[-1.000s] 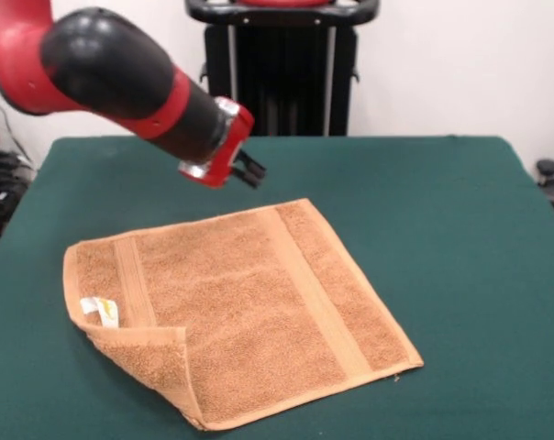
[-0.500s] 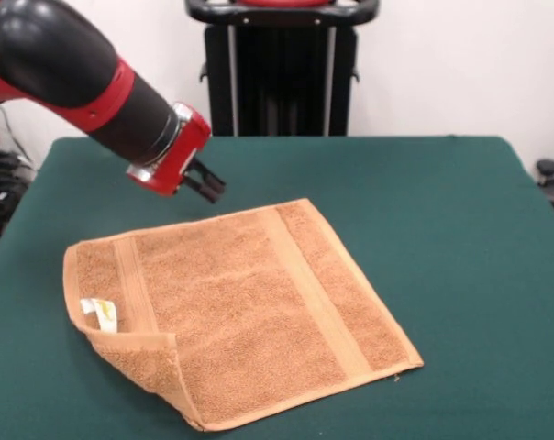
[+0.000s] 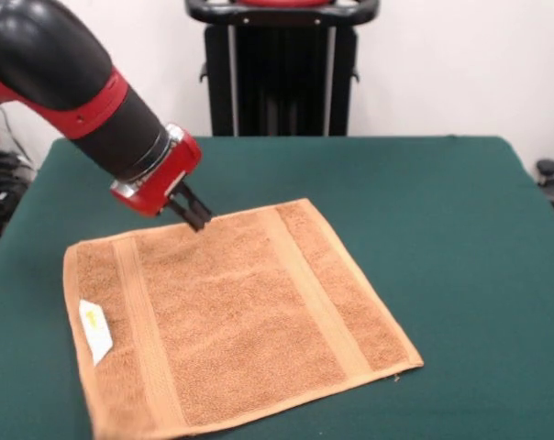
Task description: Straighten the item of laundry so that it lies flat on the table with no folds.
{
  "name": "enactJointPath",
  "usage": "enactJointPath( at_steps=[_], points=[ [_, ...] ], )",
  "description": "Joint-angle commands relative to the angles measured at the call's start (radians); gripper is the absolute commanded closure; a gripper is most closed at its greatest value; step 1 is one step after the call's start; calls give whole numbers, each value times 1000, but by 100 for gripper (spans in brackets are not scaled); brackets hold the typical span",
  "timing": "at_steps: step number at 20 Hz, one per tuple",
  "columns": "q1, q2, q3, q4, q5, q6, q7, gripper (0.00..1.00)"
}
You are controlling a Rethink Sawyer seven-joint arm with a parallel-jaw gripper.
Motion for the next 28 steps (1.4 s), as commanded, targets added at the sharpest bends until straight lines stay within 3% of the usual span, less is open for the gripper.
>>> enactJointPath(
  at_steps=[1,9,13,17,19,28],
  points=[
    [-23,64,160,-5,-29,-232,35,100],
    [-122,93,271,37,-61,-336,6,100],
    [-39,68,162,-30,-59,-191,70,100],
    [-27,70,137,-42,-39,-240,136,100],
    [14,66,81,-83,-45,-227,171,100],
    [23,75,65,-76,-26,-211,168,100]
  ],
)
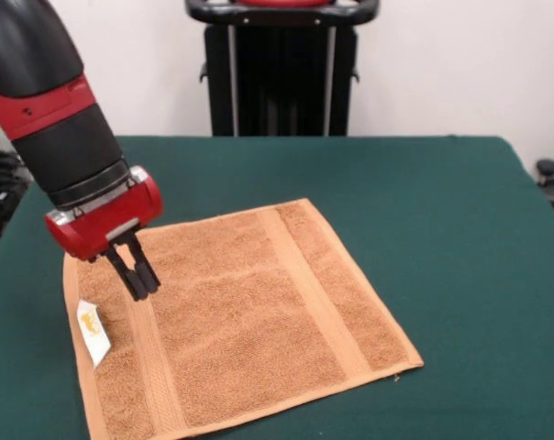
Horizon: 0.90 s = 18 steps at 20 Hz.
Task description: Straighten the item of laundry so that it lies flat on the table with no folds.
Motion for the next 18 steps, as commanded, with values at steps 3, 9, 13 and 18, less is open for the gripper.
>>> enactJointPath(
  at_steps=[3,9,13,18],
  points=[
    [48,70,-38,-7,-12,61,165,100],
    [2,72,20,32,17,44,154,100],
    [-14,79,38,42,13,27,143,100],
    [-5,90,22,31,-4,35,139,100]
  ],
)
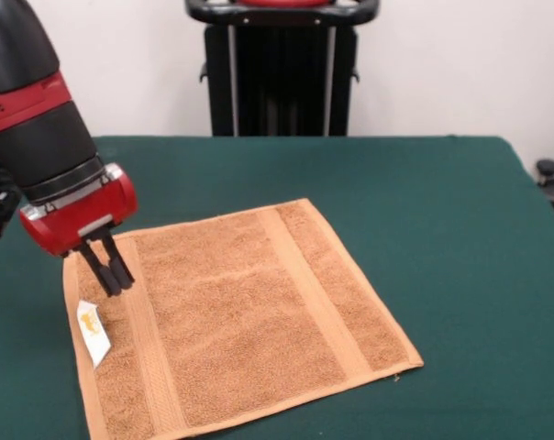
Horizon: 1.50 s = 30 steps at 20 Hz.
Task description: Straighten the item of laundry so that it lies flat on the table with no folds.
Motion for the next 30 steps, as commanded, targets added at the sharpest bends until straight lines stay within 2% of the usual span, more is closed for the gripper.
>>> enactJointPath(
  at_steps=[1,7,14,19,30],
  points=[
    [42,93,23,28,-3,47,139,100],
    [65,119,7,17,-17,-20,168,100],
    [78,80,2,64,-15,-29,202,100],
    [124,76,-17,63,-3,-55,256,100],
    [135,92,-34,72,-8,-109,254,100]
  ],
)
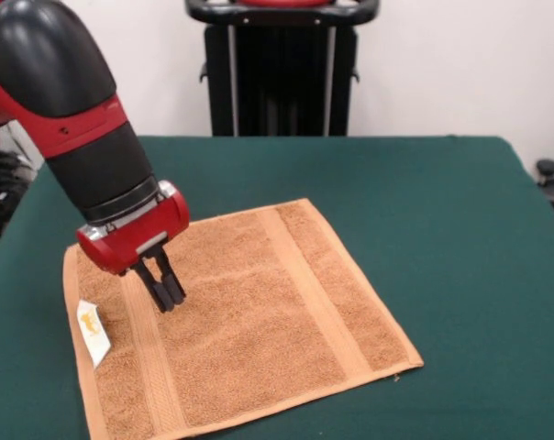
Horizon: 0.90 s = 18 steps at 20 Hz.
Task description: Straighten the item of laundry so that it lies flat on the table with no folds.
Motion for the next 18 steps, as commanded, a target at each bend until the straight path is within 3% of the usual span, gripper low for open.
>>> enactJointPath(
  at_steps=[1,18],
  points=[
    [60,69,-28,67,-9,-77,257,100],
    [65,70,-33,97,-14,-128,261,100]
  ],
)
